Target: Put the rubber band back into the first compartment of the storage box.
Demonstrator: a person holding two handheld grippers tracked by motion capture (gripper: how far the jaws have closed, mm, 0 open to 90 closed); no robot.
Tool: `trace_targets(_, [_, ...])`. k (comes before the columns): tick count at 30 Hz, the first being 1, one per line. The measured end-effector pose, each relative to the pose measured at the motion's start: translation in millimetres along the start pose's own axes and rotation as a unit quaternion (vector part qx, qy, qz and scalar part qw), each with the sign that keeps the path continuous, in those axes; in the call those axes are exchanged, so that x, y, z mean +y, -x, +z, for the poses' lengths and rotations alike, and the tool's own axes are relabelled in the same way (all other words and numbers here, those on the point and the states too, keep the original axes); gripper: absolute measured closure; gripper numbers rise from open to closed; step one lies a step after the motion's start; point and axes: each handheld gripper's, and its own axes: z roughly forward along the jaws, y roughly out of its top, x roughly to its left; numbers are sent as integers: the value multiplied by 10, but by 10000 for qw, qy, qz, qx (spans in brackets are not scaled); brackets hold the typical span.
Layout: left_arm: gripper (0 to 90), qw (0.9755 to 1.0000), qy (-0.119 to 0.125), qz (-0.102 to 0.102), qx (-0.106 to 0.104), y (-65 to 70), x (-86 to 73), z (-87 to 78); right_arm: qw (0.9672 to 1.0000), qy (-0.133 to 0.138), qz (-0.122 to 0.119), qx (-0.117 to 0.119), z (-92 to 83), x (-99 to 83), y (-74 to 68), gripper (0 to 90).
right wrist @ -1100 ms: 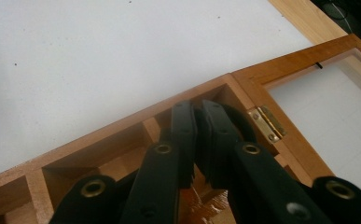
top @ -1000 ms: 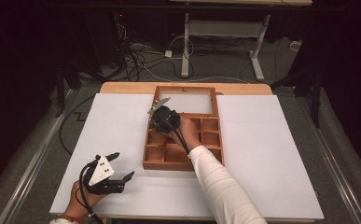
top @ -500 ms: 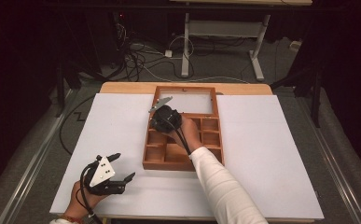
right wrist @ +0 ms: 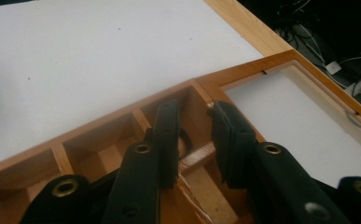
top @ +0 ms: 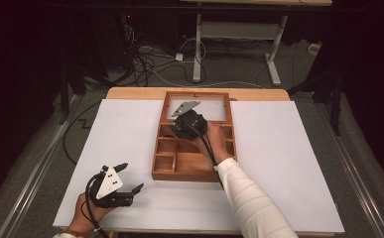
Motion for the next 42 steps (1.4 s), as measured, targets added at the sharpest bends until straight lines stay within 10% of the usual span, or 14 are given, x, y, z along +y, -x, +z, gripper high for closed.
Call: trace_targets(42, [173, 10000, -84, 24, 34, 12, 2, 12, 9953, 636, 439, -576, -530, -334, 234, 237])
